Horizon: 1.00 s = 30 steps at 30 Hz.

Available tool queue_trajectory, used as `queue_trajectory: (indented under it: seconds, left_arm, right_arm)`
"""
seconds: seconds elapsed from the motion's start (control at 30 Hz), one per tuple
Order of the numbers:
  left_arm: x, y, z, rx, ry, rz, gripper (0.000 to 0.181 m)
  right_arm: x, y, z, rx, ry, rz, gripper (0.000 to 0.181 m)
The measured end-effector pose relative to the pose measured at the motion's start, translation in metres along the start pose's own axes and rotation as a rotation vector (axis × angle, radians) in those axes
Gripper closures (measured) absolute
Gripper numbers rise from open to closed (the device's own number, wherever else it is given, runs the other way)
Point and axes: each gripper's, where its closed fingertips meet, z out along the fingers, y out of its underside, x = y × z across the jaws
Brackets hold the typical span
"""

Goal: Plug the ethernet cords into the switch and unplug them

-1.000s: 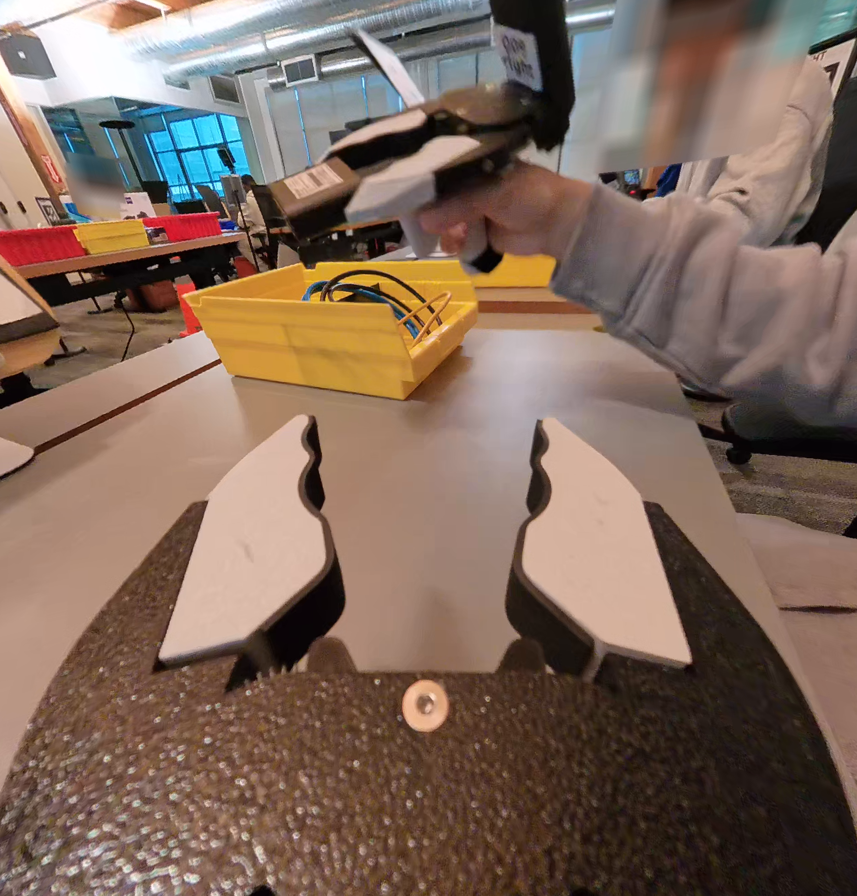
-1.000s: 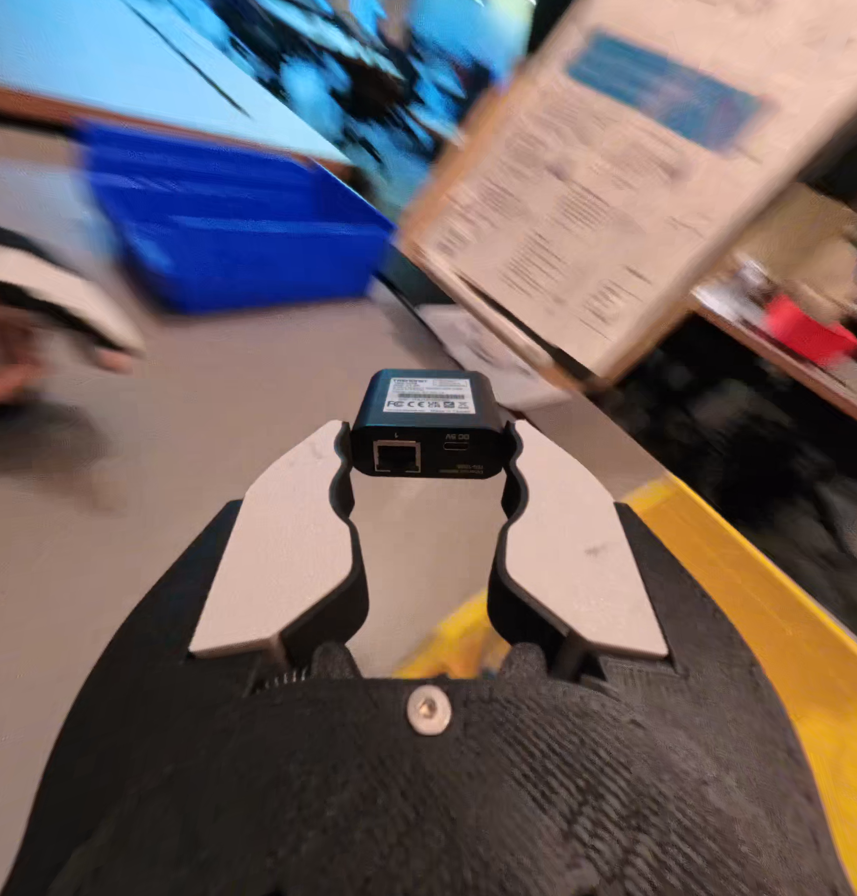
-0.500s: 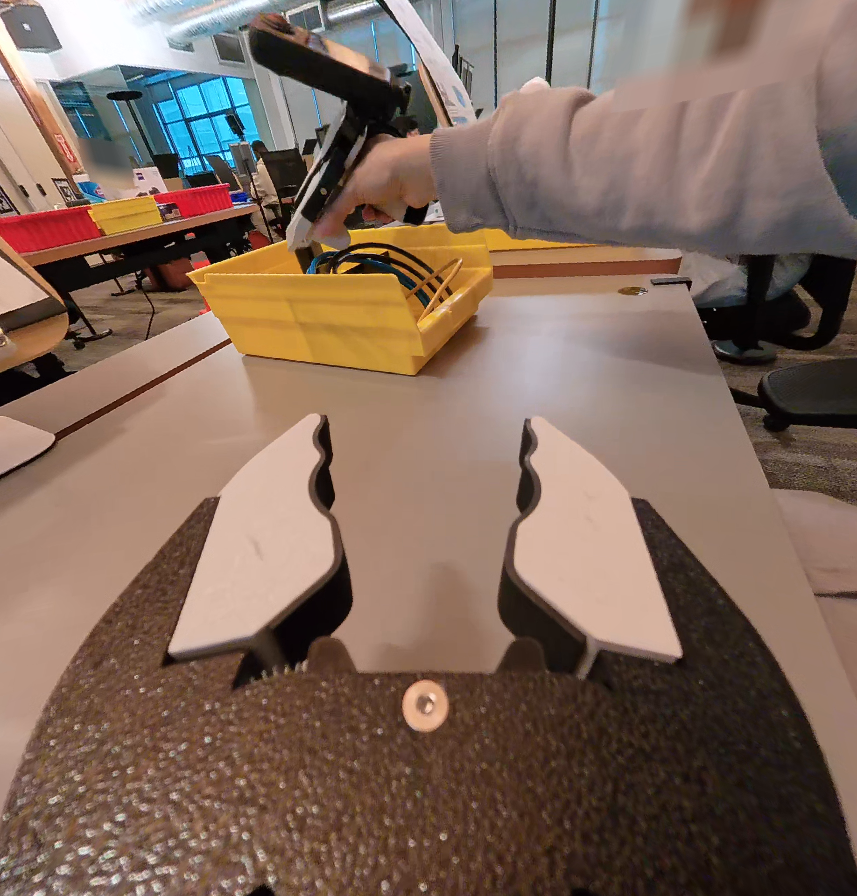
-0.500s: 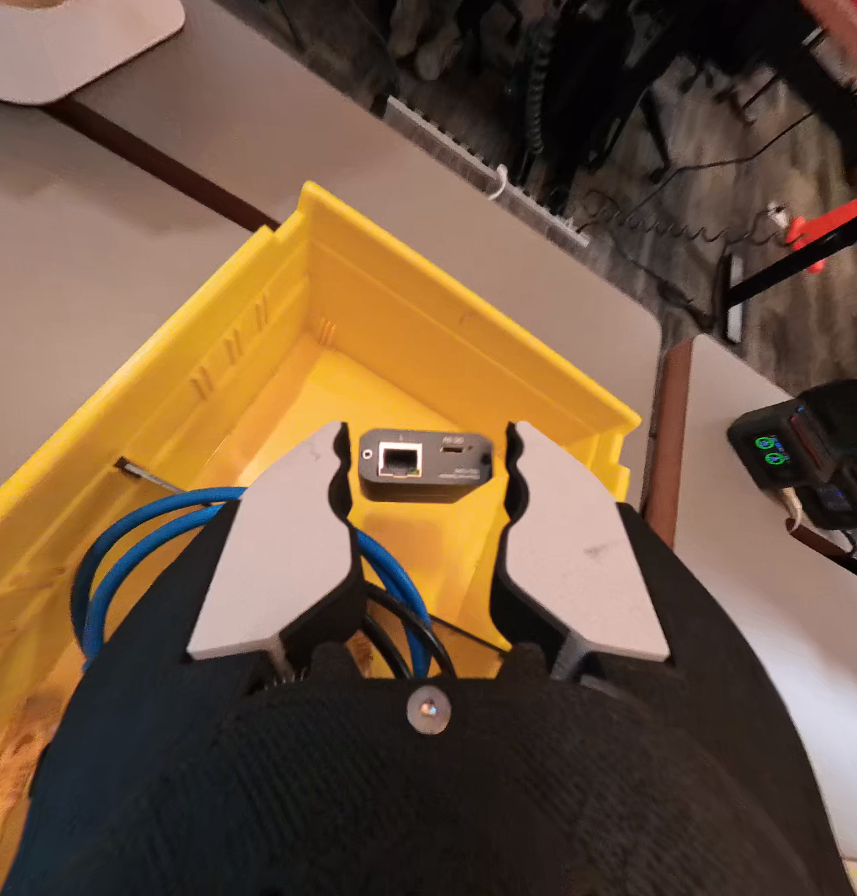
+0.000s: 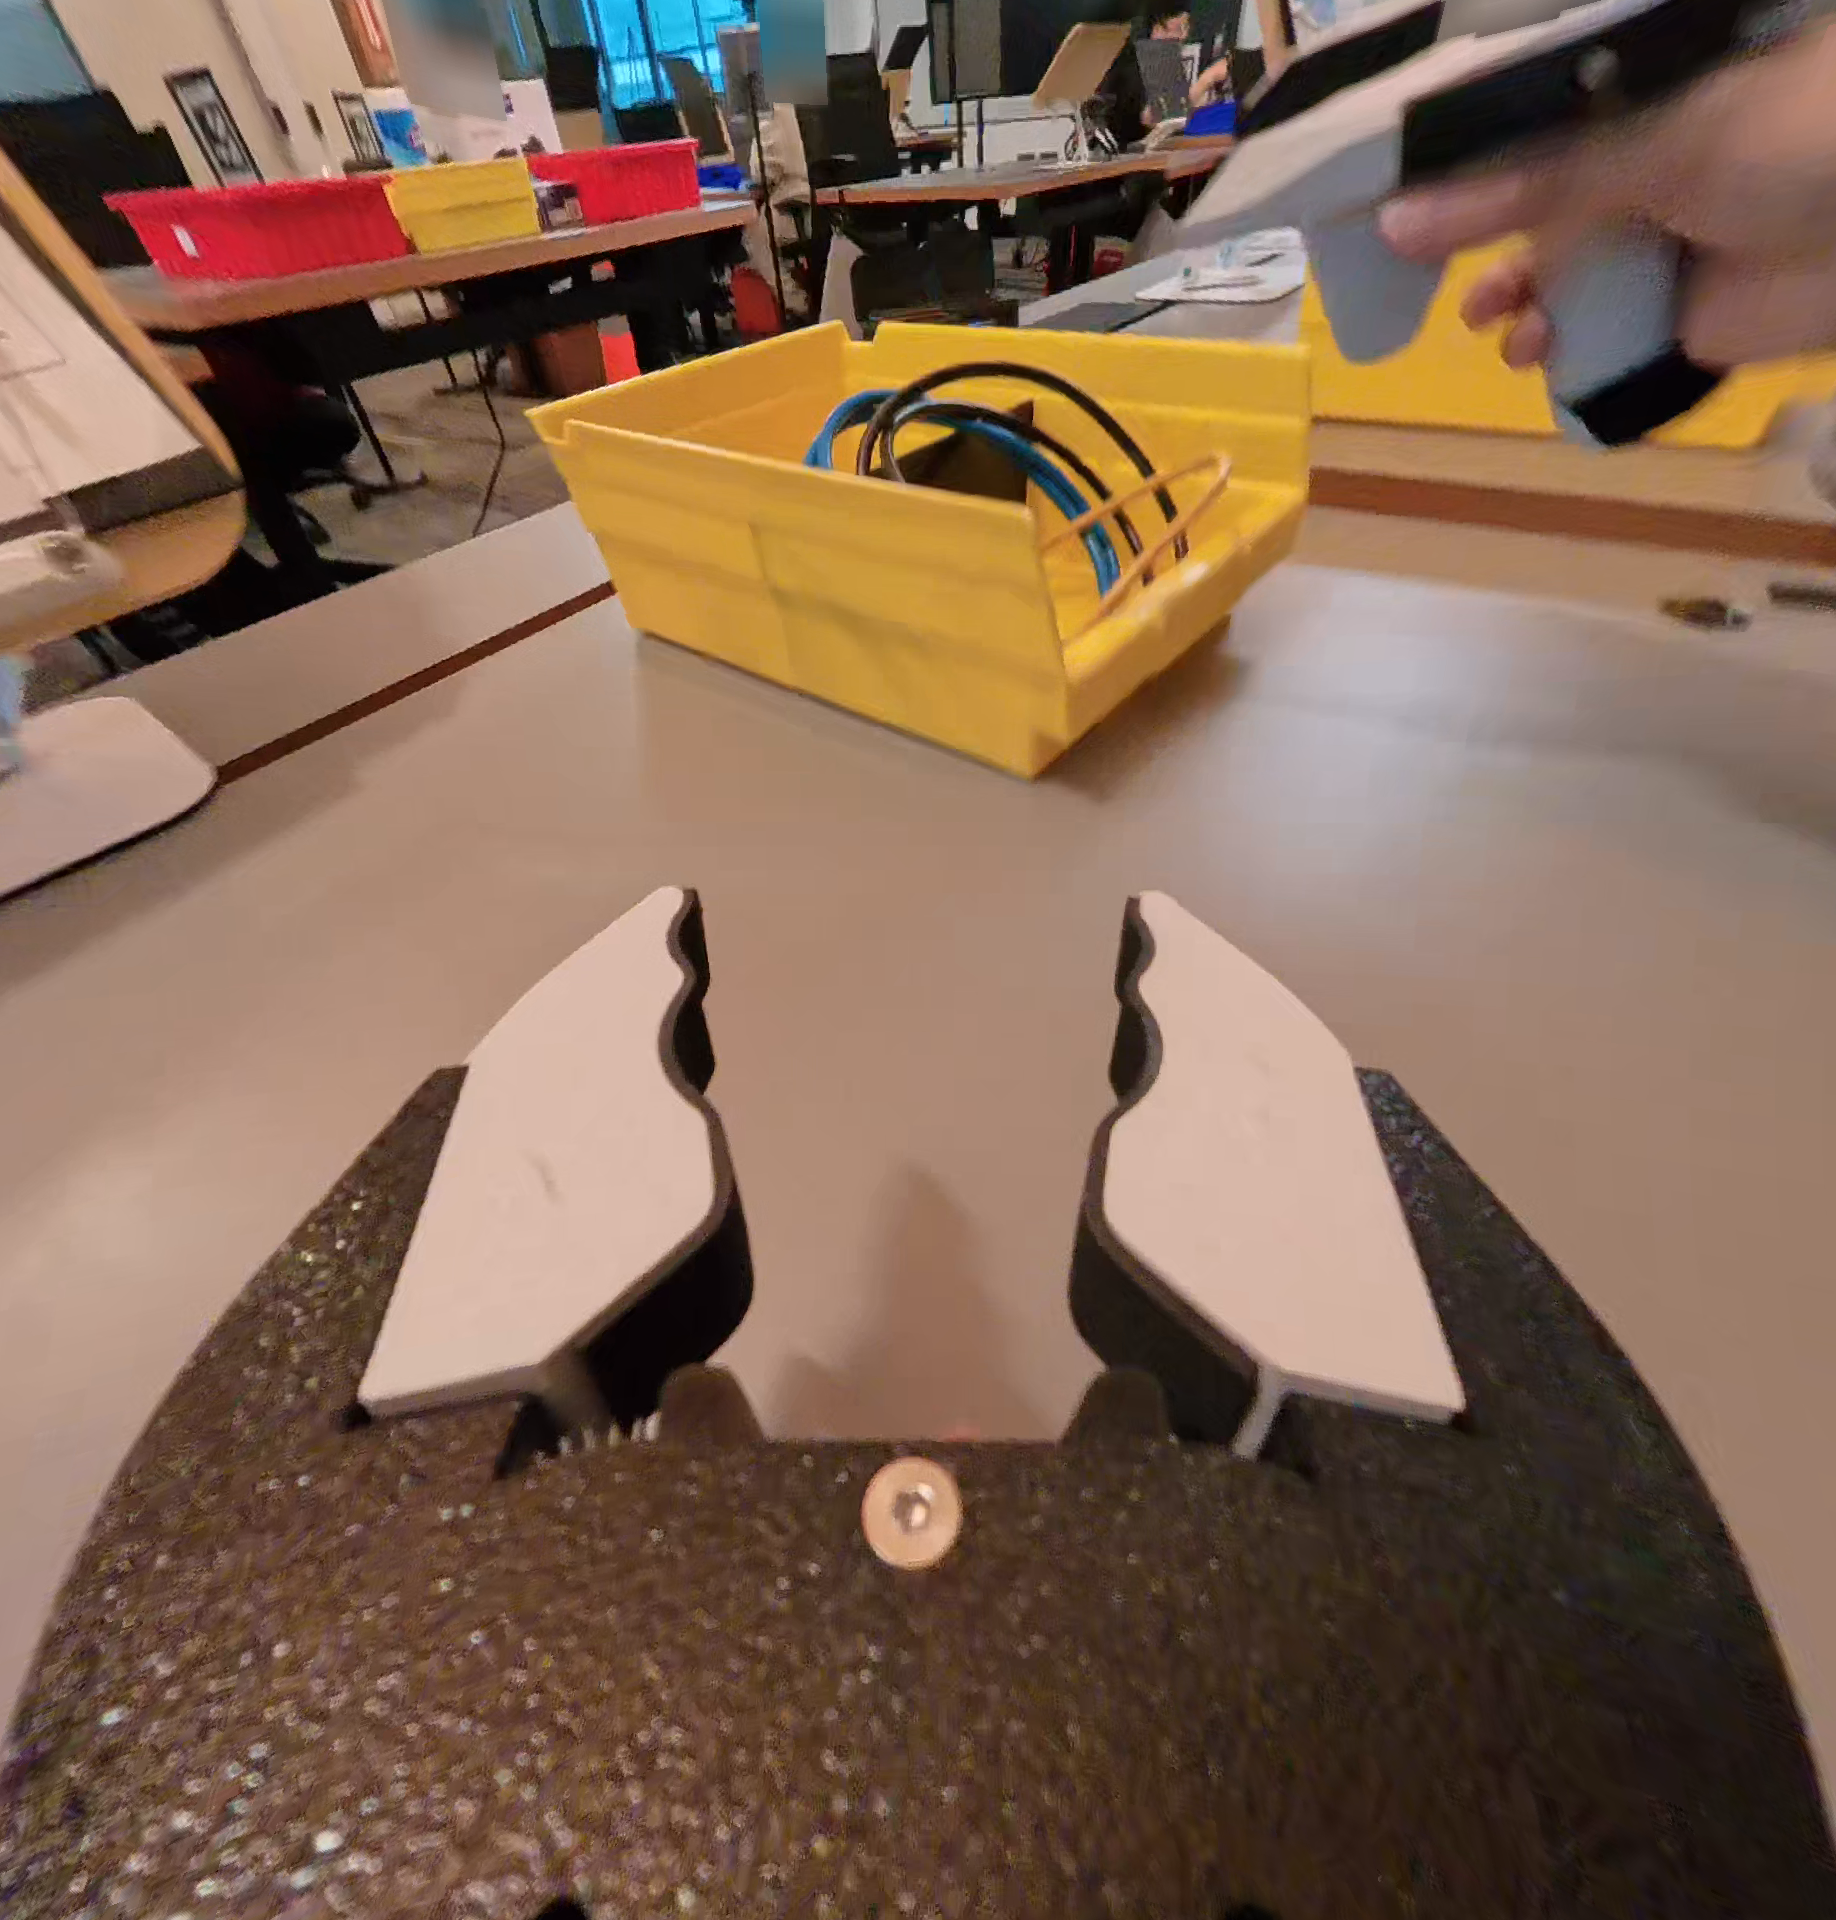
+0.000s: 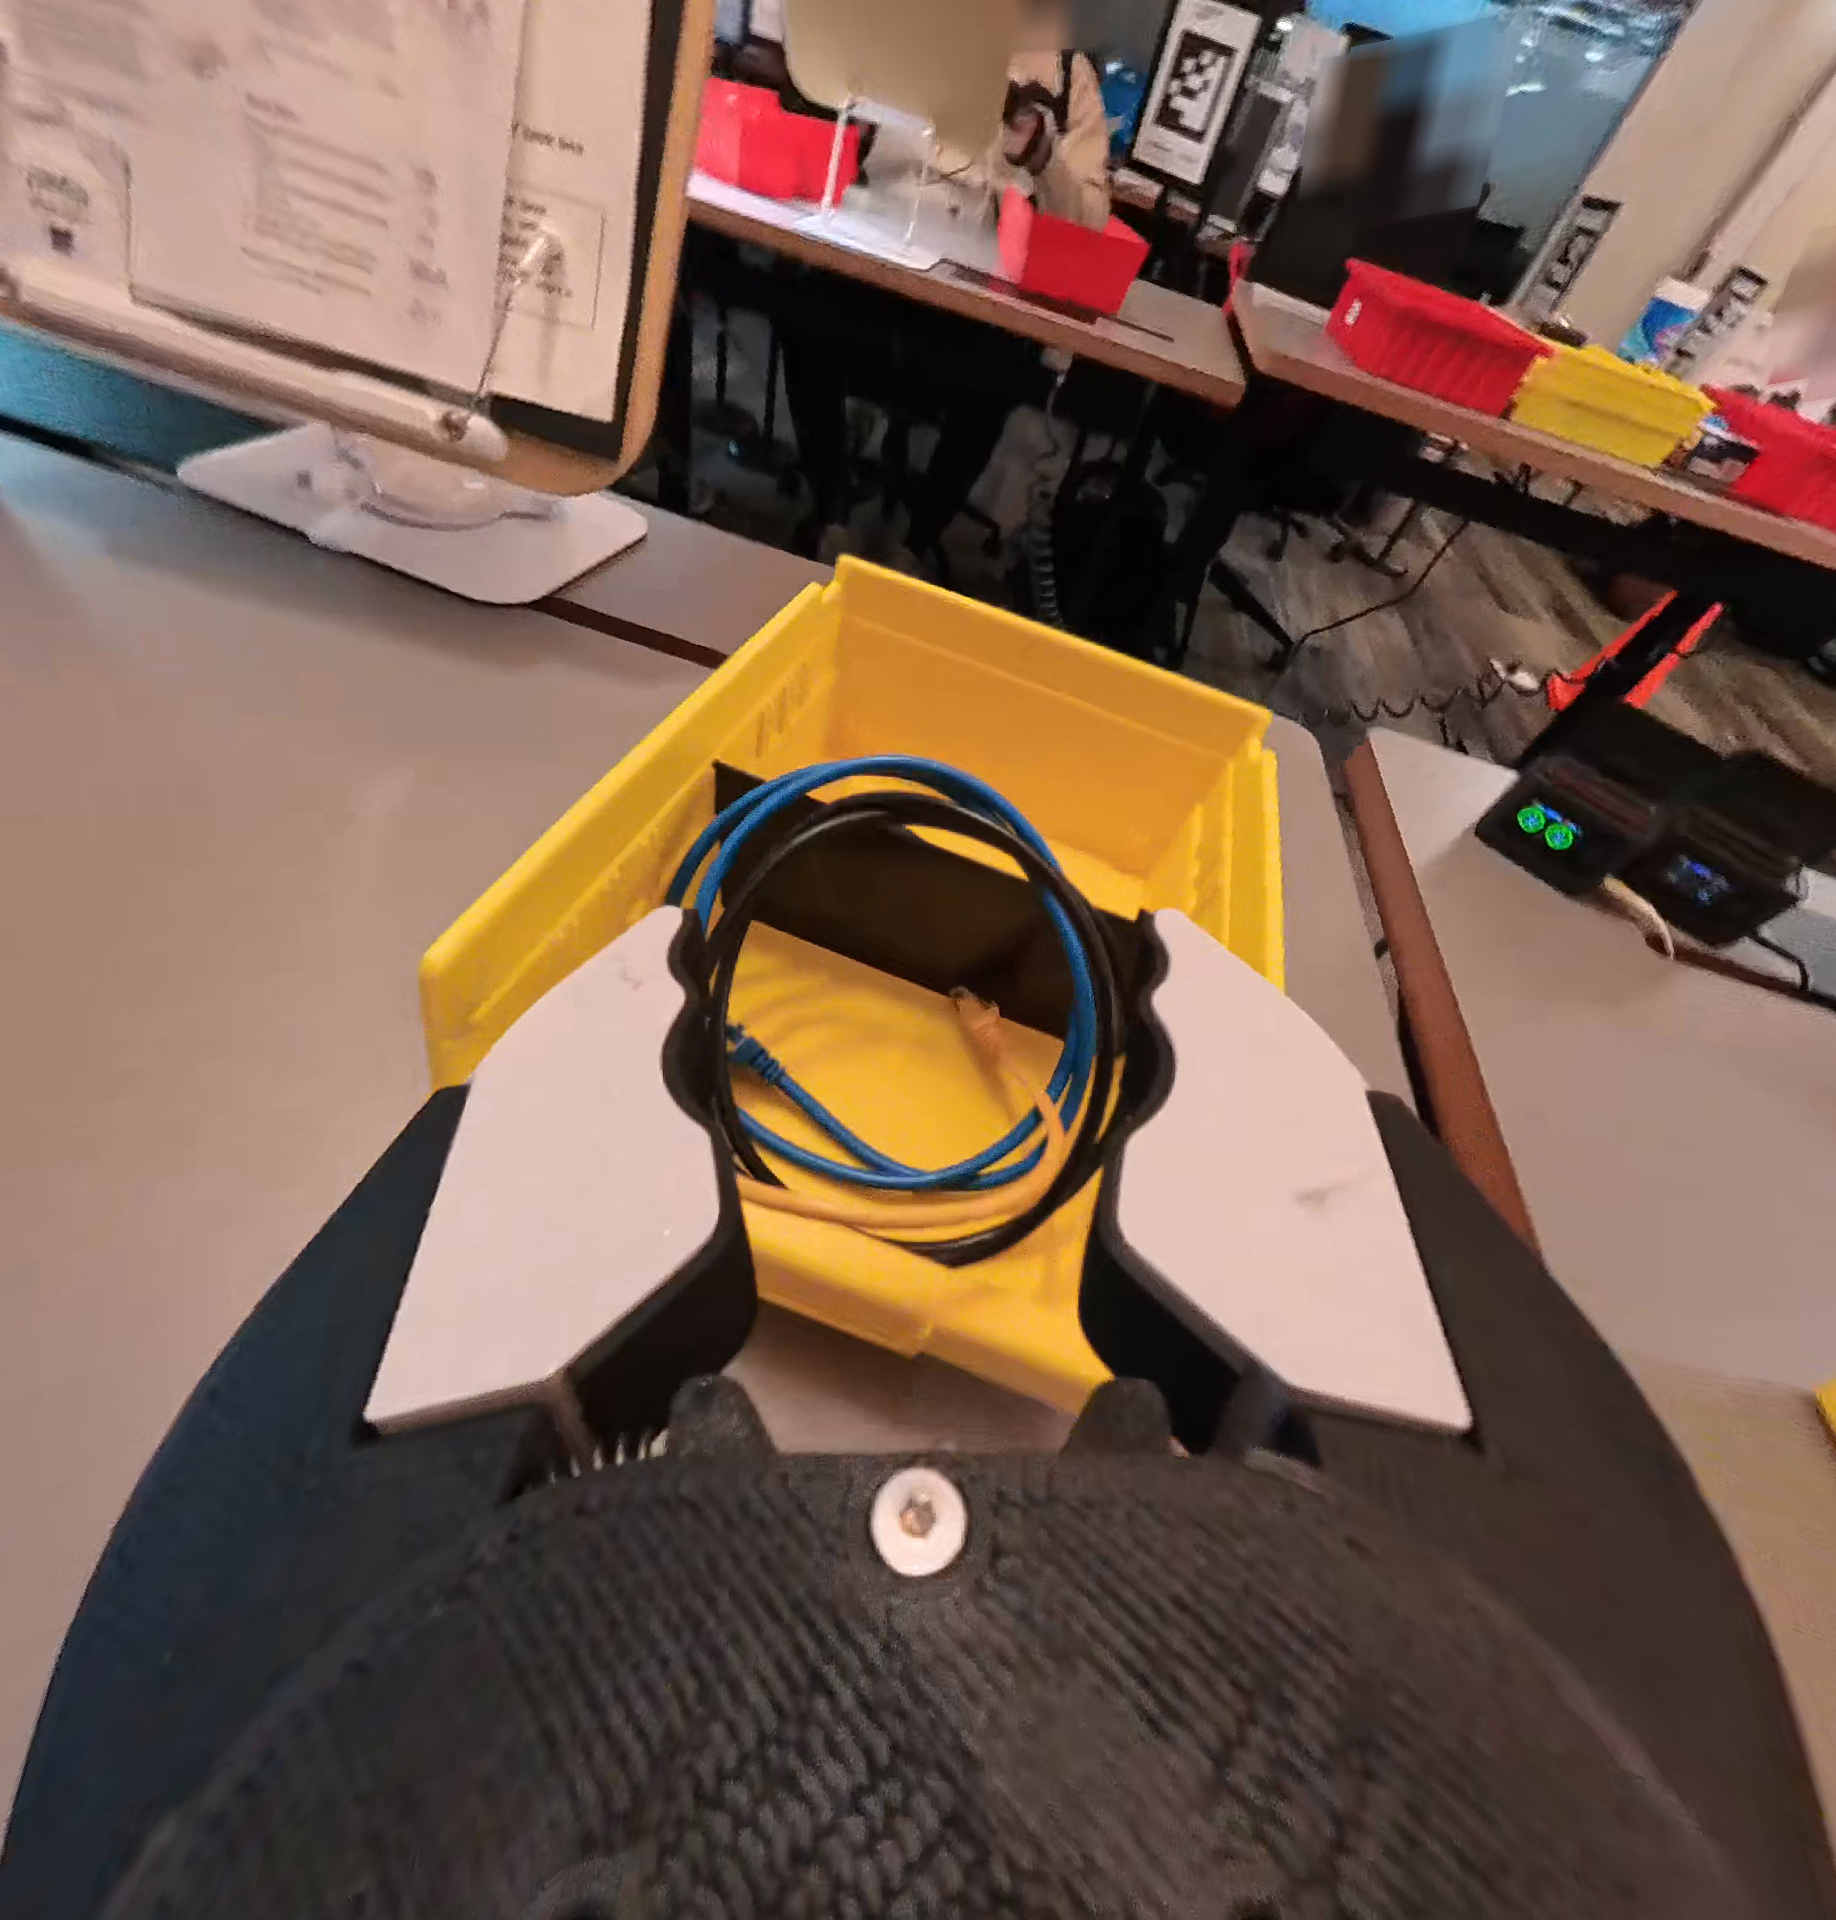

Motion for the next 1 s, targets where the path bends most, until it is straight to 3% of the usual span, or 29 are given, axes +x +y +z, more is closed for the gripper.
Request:
queue_trajectory:
  seconds: [0.13, 0.27, 0.43, 0.5, 0.53, 0.63, 0.77, 0.87, 1.0]
  left_arm:
    - [-0.004, -0.043, 0.073, -0.081, -0.067, -0.067, 0.093]
    - [-0.013, -0.062, 0.148, -0.208, -0.136, -0.211, 0.092]
    - [-0.014, -0.038, 0.201, -0.394, -0.206, -0.166, 0.105]
    - [-0.007, -0.021, 0.212, -0.482, -0.159, -0.164, 0.126]
    - [-0.014, -0.016, 0.214, -0.494, -0.201, -0.137, 0.133]
    - [-0.048, -0.016, 0.202, -0.43, -0.352, -0.08, 0.166]
    - [-0.066, -0.009, 0.163, -0.403, -0.293, -0.077, 0.173]
    - [-0.075, 0.007, 0.103, -0.401, -0.269, -0.093, 0.173]
    - [-0.073, 0.034, -0.014, -0.404, -0.215, -0.092, 0.174]
  right_arm:
    - [0.021, -0.004, -0.013, 0.011, 0.069, 0.086, 0.094]
    - [0.018, -0.016, -0.017, 0.099, 0.038, 0.073, 0.095]
    - [0.018, -0.019, -0.015, 0.139, 0.022, 0.098, 0.099]
    - [0.016, -0.022, -0.016, 0.152, 0.0, 0.117, 0.1]
    - [0.015, -0.024, -0.017, 0.161, -0.005, 0.125, 0.1]
    - [0.006, -0.033, -0.022, 0.185, -0.04, 0.126, 0.101]
    - [-0.006, -0.046, -0.029, 0.218, -0.062, 0.085, 0.104]
    - [-0.025, -0.054, -0.032, 0.213, -0.104, 0.052, 0.104]
    - [-0.076, -0.079, -0.041, 0.249, -0.2, -0.028, 0.103]
